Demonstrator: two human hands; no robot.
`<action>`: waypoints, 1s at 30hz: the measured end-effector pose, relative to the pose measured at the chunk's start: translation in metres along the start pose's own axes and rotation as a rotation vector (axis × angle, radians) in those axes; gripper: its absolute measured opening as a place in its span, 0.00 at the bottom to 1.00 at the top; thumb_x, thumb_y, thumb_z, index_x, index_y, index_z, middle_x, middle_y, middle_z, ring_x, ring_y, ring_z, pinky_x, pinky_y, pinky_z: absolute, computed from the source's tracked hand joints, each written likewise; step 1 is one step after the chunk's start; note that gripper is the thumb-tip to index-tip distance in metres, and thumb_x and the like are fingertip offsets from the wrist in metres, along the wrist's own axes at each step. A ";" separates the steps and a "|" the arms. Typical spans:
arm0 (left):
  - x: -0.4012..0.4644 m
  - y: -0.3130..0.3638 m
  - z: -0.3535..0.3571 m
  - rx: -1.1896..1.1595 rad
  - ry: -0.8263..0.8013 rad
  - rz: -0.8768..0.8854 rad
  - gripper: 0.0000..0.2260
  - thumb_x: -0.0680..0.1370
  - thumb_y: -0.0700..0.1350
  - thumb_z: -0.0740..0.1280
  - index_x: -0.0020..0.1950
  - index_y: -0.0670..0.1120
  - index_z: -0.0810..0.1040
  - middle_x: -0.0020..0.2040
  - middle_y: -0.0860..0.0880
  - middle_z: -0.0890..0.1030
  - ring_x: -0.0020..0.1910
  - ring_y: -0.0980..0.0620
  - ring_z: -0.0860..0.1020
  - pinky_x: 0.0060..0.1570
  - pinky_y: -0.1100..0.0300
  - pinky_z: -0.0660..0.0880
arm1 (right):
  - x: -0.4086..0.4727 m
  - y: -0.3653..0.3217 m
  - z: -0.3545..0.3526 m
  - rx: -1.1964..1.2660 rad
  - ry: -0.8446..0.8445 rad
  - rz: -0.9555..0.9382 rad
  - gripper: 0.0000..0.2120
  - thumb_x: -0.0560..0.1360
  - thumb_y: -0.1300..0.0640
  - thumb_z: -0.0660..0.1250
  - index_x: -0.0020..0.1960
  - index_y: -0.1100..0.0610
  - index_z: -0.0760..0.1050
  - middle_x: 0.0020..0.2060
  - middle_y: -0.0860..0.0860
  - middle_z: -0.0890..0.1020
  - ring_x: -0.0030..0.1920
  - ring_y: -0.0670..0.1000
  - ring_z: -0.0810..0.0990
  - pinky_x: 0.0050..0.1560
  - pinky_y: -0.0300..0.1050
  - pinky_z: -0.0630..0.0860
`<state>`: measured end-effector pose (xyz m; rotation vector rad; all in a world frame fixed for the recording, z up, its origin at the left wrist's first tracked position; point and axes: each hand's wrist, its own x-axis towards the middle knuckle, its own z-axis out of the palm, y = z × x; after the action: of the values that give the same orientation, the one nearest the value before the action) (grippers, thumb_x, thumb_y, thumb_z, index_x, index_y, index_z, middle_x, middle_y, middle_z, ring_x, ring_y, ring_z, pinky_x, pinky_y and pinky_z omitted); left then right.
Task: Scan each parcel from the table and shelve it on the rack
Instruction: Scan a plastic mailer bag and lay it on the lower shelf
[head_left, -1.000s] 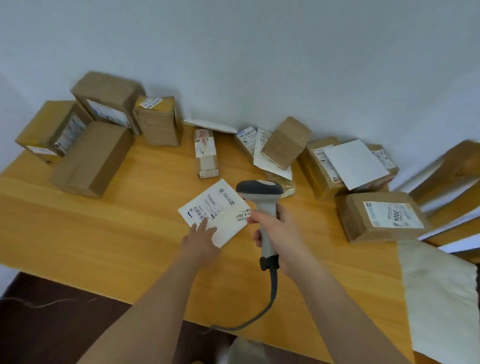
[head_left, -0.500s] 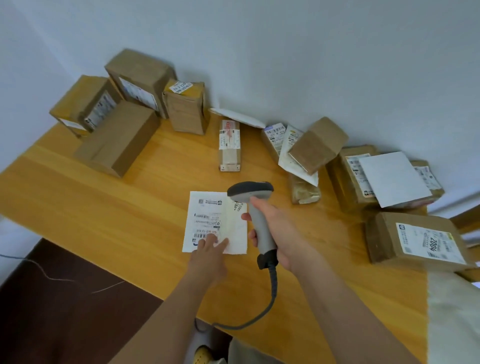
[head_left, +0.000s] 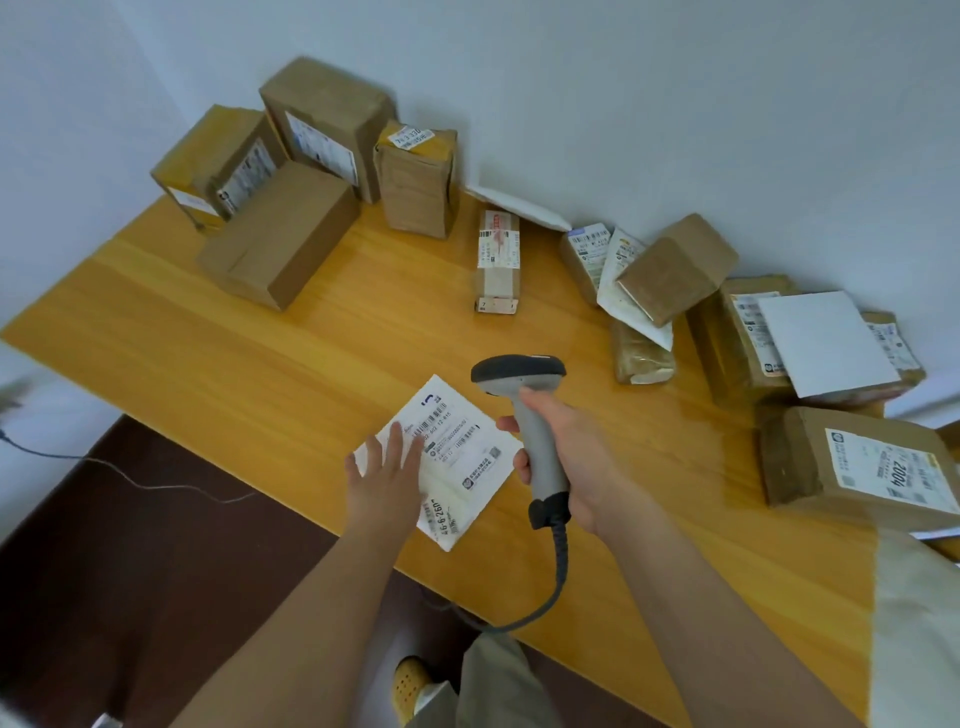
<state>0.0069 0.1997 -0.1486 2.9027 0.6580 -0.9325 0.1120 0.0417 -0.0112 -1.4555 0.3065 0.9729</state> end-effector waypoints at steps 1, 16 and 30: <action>0.000 -0.003 0.001 0.053 0.084 -0.005 0.33 0.83 0.54 0.56 0.80 0.50 0.39 0.80 0.44 0.41 0.78 0.39 0.47 0.74 0.42 0.53 | 0.000 0.002 -0.001 -0.029 -0.004 -0.005 0.15 0.78 0.47 0.67 0.60 0.56 0.75 0.53 0.57 0.82 0.26 0.48 0.73 0.30 0.42 0.71; 0.000 0.011 0.005 -0.184 0.019 0.137 0.31 0.82 0.46 0.59 0.80 0.52 0.47 0.80 0.53 0.43 0.76 0.45 0.53 0.66 0.52 0.67 | -0.007 -0.015 0.011 -0.294 -0.055 -0.098 0.10 0.83 0.53 0.60 0.57 0.58 0.74 0.47 0.54 0.78 0.30 0.49 0.75 0.33 0.42 0.74; 0.009 0.012 -0.021 -0.199 -0.162 0.103 0.32 0.80 0.48 0.62 0.80 0.54 0.49 0.80 0.57 0.46 0.78 0.48 0.48 0.65 0.48 0.71 | -0.038 -0.034 0.012 -0.235 -0.059 -0.122 0.10 0.82 0.55 0.61 0.57 0.60 0.75 0.49 0.57 0.78 0.30 0.50 0.73 0.33 0.43 0.73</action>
<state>0.0301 0.1957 -0.1378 2.6271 0.5506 -1.0135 0.1086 0.0446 0.0404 -1.6351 0.0603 0.9750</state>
